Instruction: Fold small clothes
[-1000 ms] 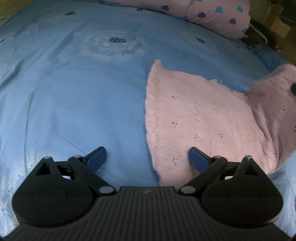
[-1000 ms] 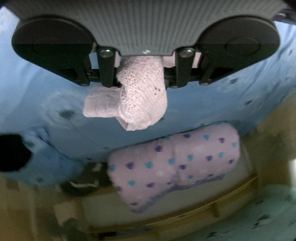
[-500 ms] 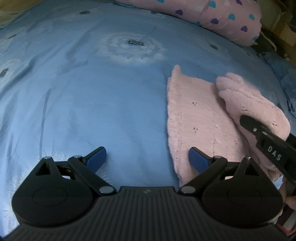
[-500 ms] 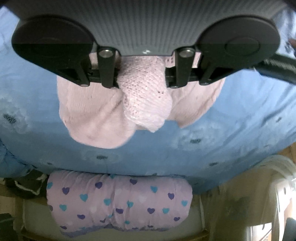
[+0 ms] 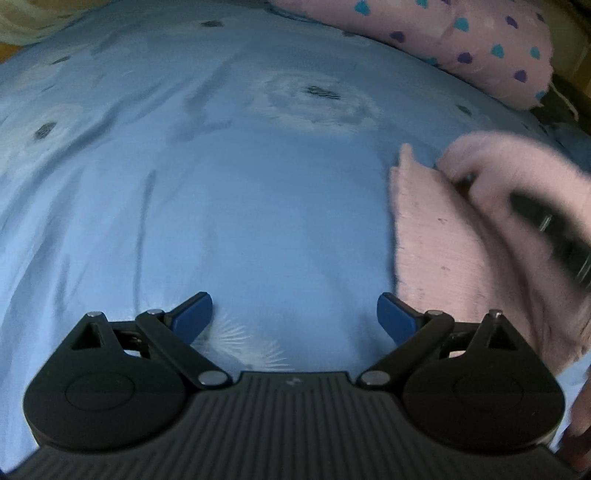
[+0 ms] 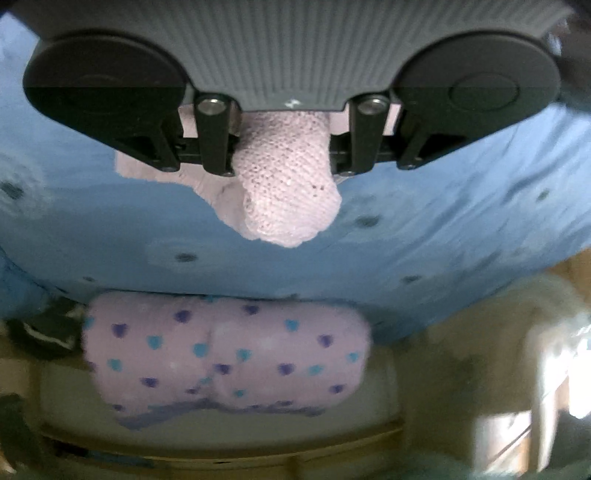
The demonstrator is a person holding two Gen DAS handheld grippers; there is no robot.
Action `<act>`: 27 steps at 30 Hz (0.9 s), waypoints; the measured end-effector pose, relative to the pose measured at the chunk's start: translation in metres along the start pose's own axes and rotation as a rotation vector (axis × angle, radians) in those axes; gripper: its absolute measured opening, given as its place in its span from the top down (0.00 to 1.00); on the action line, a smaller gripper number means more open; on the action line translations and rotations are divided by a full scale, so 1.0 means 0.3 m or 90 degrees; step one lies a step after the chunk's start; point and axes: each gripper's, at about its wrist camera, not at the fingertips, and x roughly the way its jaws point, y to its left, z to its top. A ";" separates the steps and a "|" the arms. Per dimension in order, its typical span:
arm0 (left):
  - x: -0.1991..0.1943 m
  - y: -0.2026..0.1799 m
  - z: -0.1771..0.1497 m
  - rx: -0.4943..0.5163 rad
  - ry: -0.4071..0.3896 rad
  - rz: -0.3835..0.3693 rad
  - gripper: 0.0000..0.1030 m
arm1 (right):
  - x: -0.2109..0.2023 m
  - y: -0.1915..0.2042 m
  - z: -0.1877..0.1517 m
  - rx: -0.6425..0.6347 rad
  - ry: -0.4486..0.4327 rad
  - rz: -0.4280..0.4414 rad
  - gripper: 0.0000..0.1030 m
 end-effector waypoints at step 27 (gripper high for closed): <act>-0.217 -0.173 0.065 0.062 -0.080 -0.047 0.05 | -0.261 -0.257 -0.113 0.197 0.051 0.153 0.46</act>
